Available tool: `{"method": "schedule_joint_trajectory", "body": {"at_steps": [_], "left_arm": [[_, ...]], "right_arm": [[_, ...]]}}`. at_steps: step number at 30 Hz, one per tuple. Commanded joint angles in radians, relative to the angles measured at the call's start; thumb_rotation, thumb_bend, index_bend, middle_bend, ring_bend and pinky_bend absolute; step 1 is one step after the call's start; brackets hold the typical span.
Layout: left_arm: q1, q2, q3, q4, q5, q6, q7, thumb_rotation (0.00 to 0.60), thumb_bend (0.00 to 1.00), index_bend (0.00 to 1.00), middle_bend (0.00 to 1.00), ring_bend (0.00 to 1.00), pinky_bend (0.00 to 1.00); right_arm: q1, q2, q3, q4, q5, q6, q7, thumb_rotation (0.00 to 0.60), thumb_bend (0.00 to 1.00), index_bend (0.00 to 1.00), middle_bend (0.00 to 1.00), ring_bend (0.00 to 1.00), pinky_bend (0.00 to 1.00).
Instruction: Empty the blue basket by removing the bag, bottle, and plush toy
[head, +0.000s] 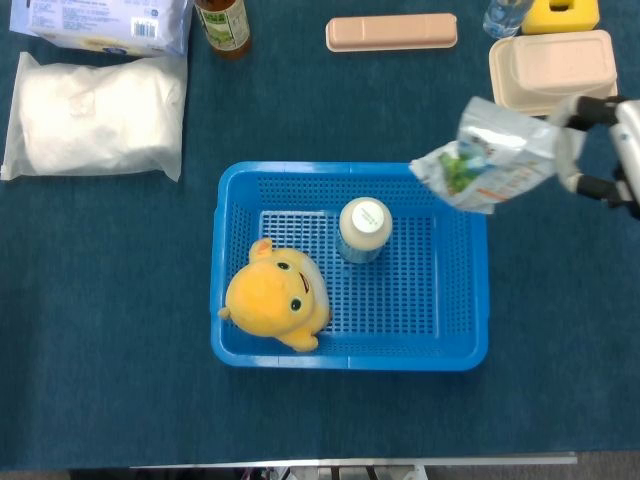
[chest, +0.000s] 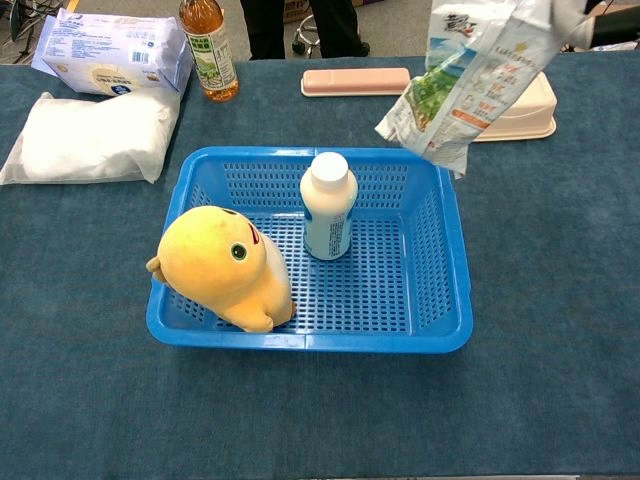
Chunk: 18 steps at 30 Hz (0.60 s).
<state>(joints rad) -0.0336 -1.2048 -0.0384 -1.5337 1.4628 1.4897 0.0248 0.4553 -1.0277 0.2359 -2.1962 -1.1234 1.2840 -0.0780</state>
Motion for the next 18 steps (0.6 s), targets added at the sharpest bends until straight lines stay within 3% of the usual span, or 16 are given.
{"method": "schedule_joint_trajectory", "body": {"at_steps": [1, 6, 13, 16, 18], "left_arm": [[-0.002, 0.001, 0.001, -0.006, 0.001, -0.002, 0.008, 0.600, 0.35, 0.29, 0.18, 0.19, 0.42], [-0.008, -0.001, 0.001, -0.017, 0.004, -0.006, 0.024, 0.600, 0.35, 0.29, 0.18, 0.19, 0.42], [-0.016, -0.005, 0.001, -0.027, 0.005, -0.012, 0.042, 0.600, 0.35, 0.29, 0.18, 0.19, 0.42], [-0.018, -0.005, 0.000, -0.031, 0.005, -0.012, 0.045, 0.600, 0.35, 0.29, 0.18, 0.19, 0.42], [-0.017, -0.004, 0.000, -0.032, 0.004, -0.011, 0.046, 0.600, 0.35, 0.29, 0.18, 0.19, 0.42]], "right_arm": [[-0.062, 0.069, -0.030, -0.045, -0.049, 0.043, 0.013, 0.600, 0.57, 0.63, 0.67, 0.60, 0.45], [-0.152, 0.180, -0.098, -0.075, -0.130, 0.067, 0.043, 0.600, 0.57, 0.64, 0.67, 0.60, 0.45], [-0.224, 0.291, -0.203, -0.024, -0.189, -0.010, 0.104, 0.600, 0.52, 0.62, 0.62, 0.55, 0.45], [-0.227, 0.324, -0.237, 0.010, -0.185, -0.071, 0.098, 0.600, 0.41, 0.51, 0.53, 0.46, 0.45], [-0.224, 0.345, -0.253, 0.023, -0.164, -0.109, 0.072, 0.600, 0.29, 0.39, 0.45, 0.38, 0.45]]}}
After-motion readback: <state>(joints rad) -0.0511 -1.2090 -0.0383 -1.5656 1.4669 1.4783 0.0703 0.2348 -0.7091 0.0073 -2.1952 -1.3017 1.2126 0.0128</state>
